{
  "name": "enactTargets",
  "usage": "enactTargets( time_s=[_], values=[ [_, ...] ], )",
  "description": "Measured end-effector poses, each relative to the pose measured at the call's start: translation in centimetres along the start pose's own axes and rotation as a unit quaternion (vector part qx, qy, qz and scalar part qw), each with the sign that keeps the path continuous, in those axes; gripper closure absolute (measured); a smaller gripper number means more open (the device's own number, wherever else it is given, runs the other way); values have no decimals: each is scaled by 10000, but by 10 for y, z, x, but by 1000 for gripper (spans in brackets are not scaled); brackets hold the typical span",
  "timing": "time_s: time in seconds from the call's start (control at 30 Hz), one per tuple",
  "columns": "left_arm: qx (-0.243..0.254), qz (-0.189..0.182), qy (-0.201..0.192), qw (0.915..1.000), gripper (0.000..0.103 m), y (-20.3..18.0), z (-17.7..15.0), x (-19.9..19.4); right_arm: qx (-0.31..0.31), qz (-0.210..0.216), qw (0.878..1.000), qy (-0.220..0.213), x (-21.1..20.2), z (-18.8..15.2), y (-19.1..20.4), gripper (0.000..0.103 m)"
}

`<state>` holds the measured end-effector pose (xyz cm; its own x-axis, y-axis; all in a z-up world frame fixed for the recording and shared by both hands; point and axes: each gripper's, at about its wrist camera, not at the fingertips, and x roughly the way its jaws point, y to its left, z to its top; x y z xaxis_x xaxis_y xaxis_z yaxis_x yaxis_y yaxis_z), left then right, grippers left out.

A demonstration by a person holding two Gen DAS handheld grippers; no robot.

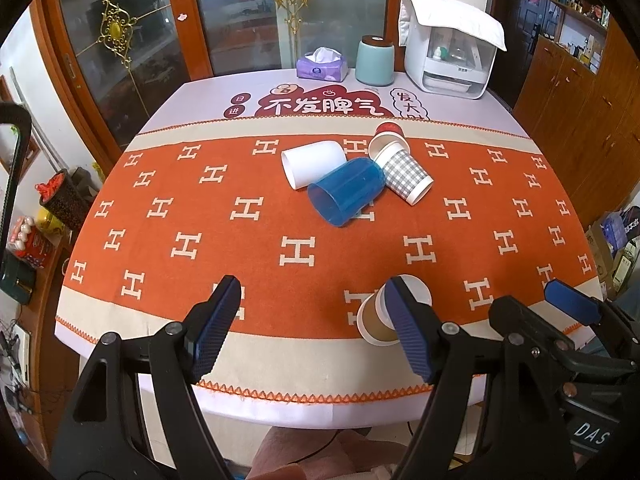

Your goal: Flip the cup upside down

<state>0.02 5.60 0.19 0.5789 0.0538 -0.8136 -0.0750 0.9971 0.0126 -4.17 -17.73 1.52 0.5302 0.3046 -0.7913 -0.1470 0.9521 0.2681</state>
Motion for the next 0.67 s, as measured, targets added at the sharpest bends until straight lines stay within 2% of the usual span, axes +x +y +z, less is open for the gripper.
enactTargets(
  time_s=[0.67],
  values=[
    [11,13,66,10000,31,-2,-4,1,86,65,9999,123,4,1,-3,16]
  ],
)
